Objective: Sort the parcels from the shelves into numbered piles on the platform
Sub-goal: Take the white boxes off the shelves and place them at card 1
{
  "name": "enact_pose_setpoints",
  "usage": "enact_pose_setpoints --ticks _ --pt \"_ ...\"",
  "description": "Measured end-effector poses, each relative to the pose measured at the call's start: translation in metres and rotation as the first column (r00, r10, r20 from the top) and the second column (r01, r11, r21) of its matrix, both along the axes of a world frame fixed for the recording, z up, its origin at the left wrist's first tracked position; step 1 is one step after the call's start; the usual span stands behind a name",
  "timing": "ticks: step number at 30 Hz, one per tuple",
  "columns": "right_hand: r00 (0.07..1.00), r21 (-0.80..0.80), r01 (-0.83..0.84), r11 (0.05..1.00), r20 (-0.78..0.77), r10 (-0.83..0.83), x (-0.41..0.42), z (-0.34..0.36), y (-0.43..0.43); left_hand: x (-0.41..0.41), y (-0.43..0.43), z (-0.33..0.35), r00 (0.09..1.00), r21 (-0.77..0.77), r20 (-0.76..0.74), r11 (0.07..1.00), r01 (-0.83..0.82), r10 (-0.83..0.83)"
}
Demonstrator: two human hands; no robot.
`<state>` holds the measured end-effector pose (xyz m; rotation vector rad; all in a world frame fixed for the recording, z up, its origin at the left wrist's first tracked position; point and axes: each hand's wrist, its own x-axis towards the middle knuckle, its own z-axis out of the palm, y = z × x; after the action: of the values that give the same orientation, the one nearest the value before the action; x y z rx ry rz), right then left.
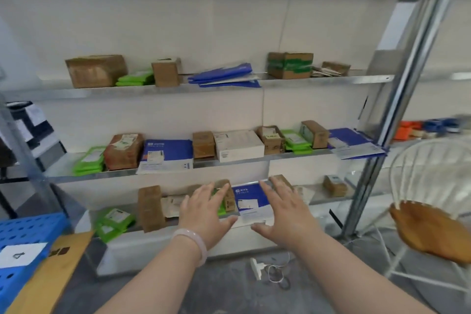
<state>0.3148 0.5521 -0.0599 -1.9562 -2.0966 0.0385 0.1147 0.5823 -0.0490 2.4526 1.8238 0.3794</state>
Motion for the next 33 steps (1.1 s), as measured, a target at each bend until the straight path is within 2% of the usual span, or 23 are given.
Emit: enact_pose_setpoints --ticks 6,16,25,29,33 --pt "0.999 -0.013 0.044 0.999 -0.024 -0.044 0.022 -0.011 0.073 0.028 0.079 -0.017 0.999 -0.025 0.026 0.999 0.029 -0.029" --pt "0.988 -0.066 0.141 0.988 -0.051 -0.144 0.058 -0.018 0.249 0.053 0.256 -0.022 0.996 -0.143 0.024 0.986 0.088 -0.086" --pt "0.98 -0.218 0.15 0.964 -0.094 -0.174 0.091 -0.05 0.361 0.068 0.363 -0.061 0.999 -0.278 0.047 0.961 0.016 -0.003" --pt "0.961 -0.311 0.138 0.941 -0.186 -0.202 0.109 -0.067 0.413 0.074 0.409 -0.087 0.996 -0.299 0.043 0.953 -0.059 0.075" --pt "0.927 -0.35 0.112 0.93 -0.3 -0.225 0.135 -0.089 0.464 0.091 0.453 -0.114 0.967 -0.371 0.13 0.915 -0.156 0.217"
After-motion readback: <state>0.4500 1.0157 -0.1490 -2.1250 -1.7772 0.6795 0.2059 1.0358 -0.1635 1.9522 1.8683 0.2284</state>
